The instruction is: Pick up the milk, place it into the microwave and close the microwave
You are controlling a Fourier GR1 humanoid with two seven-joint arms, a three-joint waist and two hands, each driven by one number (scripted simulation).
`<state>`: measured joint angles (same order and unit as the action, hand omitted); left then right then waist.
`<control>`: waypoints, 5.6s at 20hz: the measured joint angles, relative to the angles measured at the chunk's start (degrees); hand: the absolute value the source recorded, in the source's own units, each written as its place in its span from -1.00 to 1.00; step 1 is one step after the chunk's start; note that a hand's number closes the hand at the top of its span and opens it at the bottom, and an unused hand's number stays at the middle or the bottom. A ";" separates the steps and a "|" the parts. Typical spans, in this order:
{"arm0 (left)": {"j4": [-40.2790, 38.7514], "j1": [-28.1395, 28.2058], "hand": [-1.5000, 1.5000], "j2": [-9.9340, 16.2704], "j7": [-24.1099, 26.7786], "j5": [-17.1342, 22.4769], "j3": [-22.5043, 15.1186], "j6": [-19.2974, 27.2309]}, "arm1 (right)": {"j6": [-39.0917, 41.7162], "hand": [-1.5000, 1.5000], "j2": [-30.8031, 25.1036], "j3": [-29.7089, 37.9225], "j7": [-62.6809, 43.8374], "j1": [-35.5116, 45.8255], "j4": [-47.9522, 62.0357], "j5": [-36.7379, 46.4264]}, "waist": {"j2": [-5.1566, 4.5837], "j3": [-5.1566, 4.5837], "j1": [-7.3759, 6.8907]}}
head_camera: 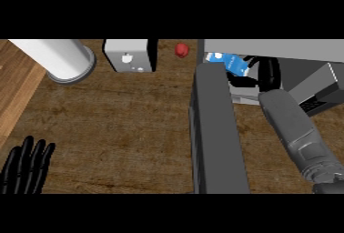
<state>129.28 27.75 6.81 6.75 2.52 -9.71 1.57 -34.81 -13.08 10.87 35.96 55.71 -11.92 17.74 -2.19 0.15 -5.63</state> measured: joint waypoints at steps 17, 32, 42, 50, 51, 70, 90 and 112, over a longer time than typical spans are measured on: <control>0.12 -1.03 -1.00 0.45 -0.88 -2.93 -1.00 0.07 | 1.30 -1.00 2.43 -1.85 -2.28 5.53 6.20 3.21 | -0.06 0.06 -0.31; 1.17 2.67 -1.00 -0.26 0.37 -6.12 -4.50 0.43 | -0.38 -1.00 -1.34 2.44 1.88 3.93 4.65 0.01 | 0.34 0.04 0.56; 1.41 2.05 -1.00 -1.63 -1.16 -8.85 -6.96 2.00 | 7.22 -1.00 -4.05 5.44 6.17 2.53 4.08 -2.81 | 0.67 0.04 1.71; 1.68 2.67 -1.00 -2.24 -1.37 -9.74 -8.27 2.71 | 16.37 -1.00 -4.35 8.18 9.23 0.30 3.33 -6.11 | 1.26 -0.26 2.23; 2.28 2.57 -1.00 -2.12 -1.79 -9.58 -8.11 2.67 | 17.48 -1.00 -4.36 8.33 9.59 0.01 3.15 -6.34 | 1.35 -0.37 2.20; 1.59 6.25 -1.00 -2.14 1.03 -9.43 -10.64 3.32 | 31.83 -1.00 1.64 7.57 14.87 -14.16 0.76 -8.75 | 2.54 -0.48 4.42; -9.06 -8.18 1.00 -0.70 -4.08 -9.64 -15.51 -3.43 | 45.82 -1.00 3.73 4.70 21.14 -37.82 -9.86 -12.59 | 2.34 -0.19 6.41; -37.46 -35.34 1.00 -6.74 -8.97 -12.79 -27.04 -6.02 | 53.45 -1.00 -1.85 -0.41 16.32 -63.36 -41.39 -22.85 | 2.35 -0.22 7.31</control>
<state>91.82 -7.59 0.07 -2.22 -10.27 -36.76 -4.44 18.64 -14.93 10.46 52.28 -7.66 -53.31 -5.10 0.16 -0.07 1.67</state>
